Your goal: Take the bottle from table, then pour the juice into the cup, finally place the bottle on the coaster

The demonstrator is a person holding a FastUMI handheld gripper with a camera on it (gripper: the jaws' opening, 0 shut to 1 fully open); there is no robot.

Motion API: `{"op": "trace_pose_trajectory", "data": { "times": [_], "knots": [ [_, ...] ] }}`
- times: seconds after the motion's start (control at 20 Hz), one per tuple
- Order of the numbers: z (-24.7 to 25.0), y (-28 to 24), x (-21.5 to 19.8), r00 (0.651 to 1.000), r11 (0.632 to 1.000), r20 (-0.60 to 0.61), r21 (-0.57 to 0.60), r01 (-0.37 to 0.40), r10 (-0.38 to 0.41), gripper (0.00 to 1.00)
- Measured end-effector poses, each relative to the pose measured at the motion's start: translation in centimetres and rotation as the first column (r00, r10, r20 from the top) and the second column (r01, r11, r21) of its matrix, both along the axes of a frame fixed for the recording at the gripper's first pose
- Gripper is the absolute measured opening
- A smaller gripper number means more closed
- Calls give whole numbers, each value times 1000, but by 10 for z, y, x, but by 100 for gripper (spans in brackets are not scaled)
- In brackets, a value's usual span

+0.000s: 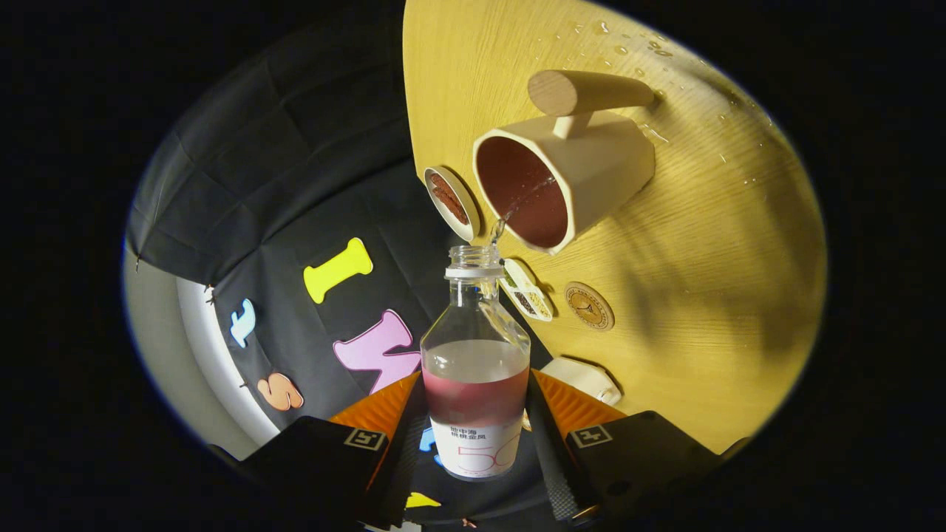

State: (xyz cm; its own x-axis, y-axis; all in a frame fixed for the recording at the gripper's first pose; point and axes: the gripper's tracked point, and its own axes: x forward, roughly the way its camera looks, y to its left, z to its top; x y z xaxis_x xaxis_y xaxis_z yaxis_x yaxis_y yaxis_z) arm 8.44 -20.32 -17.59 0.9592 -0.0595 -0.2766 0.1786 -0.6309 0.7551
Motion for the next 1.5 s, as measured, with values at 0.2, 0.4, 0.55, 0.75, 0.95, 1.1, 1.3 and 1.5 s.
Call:
{"op": "trace_pose_trajectory", "data": {
  "times": [0.2, 0.4, 0.55, 0.75, 0.95, 1.1, 1.3, 1.5],
  "knots": [
    [3, -6, 1, 999, 997, 1, 59, 49, -49, 75],
    [10, -14, 0, 995, 990, 1, 104, 99, -99, 75],
    [10, -23, -2, 987, 977, -10, 146, 157, -158, 75],
    [16, -31, -2, 976, 959, -10, 184, 218, -220, 75],
    [18, -37, -2, 965, 941, -25, 212, 262, -263, 75],
    [22, -46, 1, 952, 922, -30, 240, 302, -304, 75],
    [25, -51, 5, 944, 913, -38, 246, 325, -326, 75],
    [27, -54, 6, 937, 900, -49, 265, 345, -345, 75]
  ]
}}
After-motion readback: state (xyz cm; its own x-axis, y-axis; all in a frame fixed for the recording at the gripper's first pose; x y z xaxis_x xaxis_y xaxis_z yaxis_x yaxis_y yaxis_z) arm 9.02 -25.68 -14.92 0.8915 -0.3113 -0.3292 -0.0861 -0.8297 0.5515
